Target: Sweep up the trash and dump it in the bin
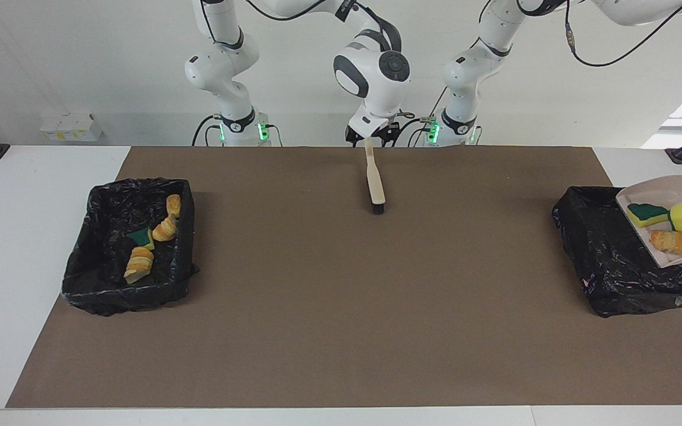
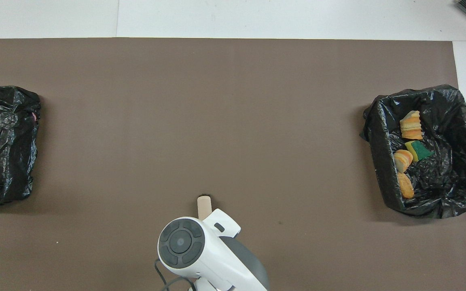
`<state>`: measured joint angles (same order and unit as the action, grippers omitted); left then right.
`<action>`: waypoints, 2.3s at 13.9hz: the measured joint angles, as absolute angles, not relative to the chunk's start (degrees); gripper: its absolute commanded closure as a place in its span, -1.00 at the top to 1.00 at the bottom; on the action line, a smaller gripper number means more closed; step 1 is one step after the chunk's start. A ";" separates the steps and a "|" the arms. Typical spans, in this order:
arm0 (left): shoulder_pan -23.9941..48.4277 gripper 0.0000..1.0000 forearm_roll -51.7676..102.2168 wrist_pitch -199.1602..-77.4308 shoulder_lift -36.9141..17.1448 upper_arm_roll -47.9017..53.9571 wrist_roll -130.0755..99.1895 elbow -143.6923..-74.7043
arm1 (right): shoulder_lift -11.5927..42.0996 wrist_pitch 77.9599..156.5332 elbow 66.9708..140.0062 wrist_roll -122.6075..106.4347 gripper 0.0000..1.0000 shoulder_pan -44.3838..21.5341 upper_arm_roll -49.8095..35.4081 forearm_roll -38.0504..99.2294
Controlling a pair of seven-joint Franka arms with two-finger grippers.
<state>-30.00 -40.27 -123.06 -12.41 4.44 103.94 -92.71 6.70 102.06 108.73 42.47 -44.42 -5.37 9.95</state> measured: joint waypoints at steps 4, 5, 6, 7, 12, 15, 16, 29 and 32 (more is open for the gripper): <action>-26.49 -1.00 -52.36 -121.01 -13.02 4.53 98.32 -92.70 | 2.06 92.55 104.31 31.49 1.00 -36.52 -4.73 7.92; -25.90 -1.00 -54.70 -119.70 -12.97 4.50 96.85 -92.66 | 1.66 90.67 102.53 29.13 1.00 -34.93 -4.61 6.74; -25.37 -1.00 -56.97 -118.39 -12.82 4.51 95.96 -92.46 | 1.50 89.05 100.68 26.02 1.00 -33.29 -4.38 5.69; -24.90 -1.00 -58.47 -117.22 -12.57 4.48 95.58 -92.01 | 1.48 87.99 99.26 22.67 1.00 -31.71 -4.06 5.12; -22.74 -1.00 -59.31 -108.98 -10.40 4.91 95.47 -88.01 | 0.64 87.56 96.30 9.72 1.00 -23.44 -2.65 -1.62; -19.46 -1.00 -50.67 -102.01 -9.24 5.43 94.48 -87.84 | -0.89 87.56 96.02 3.45 1.00 -19.60 0.01 -4.57; -18.34 -1.00 -46.55 -99.64 -9.20 5.49 93.08 -87.88 | -1.22 87.57 95.94 0.57 1.00 -18.01 1.28 -4.63; 8.52 -1.00 -8.95 -96.17 -5.74 6.21 27.33 -101.51 | -1.05 92.91 94.20 -6.30 1.00 -1.40 4.90 -2.51; 16.13 -1.00 -5.50 -101.90 -10.43 6.22 5.54 -100.33 | -1.59 92.91 93.59 -4.00 1.00 -1.43 4.49 -1.41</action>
<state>16.13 -5.50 -101.90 -10.43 6.22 5.54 -100.33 -1.59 92.91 93.59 -4.00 -1.43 4.49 -1.41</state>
